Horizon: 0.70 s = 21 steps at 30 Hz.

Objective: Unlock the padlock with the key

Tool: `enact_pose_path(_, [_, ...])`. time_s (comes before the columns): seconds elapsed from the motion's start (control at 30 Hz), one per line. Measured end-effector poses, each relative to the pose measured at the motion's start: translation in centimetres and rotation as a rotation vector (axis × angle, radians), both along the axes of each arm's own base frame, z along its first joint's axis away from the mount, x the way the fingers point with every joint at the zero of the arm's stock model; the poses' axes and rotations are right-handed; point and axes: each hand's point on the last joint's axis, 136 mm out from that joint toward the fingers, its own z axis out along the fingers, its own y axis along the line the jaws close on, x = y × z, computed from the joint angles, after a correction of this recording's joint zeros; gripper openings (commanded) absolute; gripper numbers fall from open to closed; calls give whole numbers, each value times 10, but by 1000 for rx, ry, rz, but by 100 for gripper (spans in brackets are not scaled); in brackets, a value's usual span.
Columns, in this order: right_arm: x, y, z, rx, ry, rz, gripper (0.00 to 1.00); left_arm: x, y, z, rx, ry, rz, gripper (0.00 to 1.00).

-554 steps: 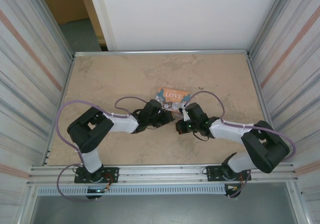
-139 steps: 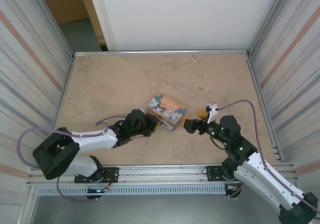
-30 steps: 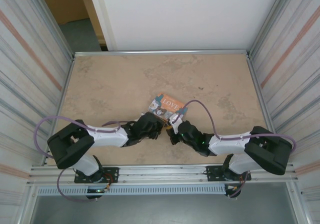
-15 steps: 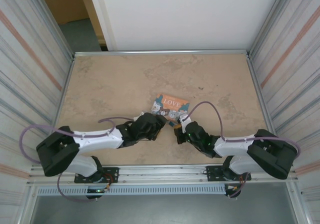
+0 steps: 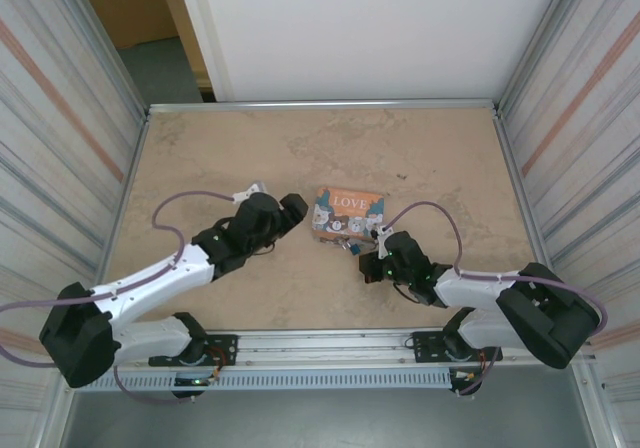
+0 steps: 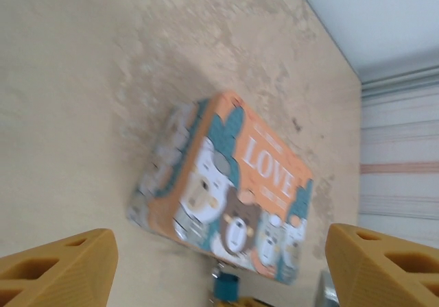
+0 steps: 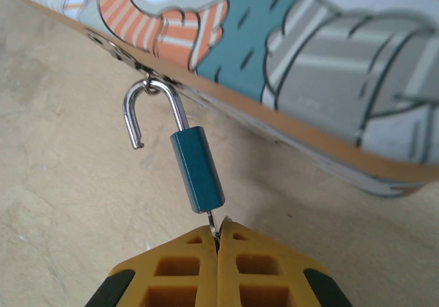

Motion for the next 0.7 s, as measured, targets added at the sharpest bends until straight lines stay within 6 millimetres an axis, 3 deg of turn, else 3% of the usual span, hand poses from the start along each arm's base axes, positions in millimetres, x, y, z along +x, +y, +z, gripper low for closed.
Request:
enact_pose_path(0.2, [-4,-5,-8,-40,47,-3,25,15,8,-37,105,88,-118,79])
enact_pose_path(0.4, [-4,-15,0,-44,54,-30,41,23,-21,-53,152,137,-299,79])
enact_pose_path(0.7, [8,-24,34,107,66,-68,69,33,-53,-74,151,177,-446,79])
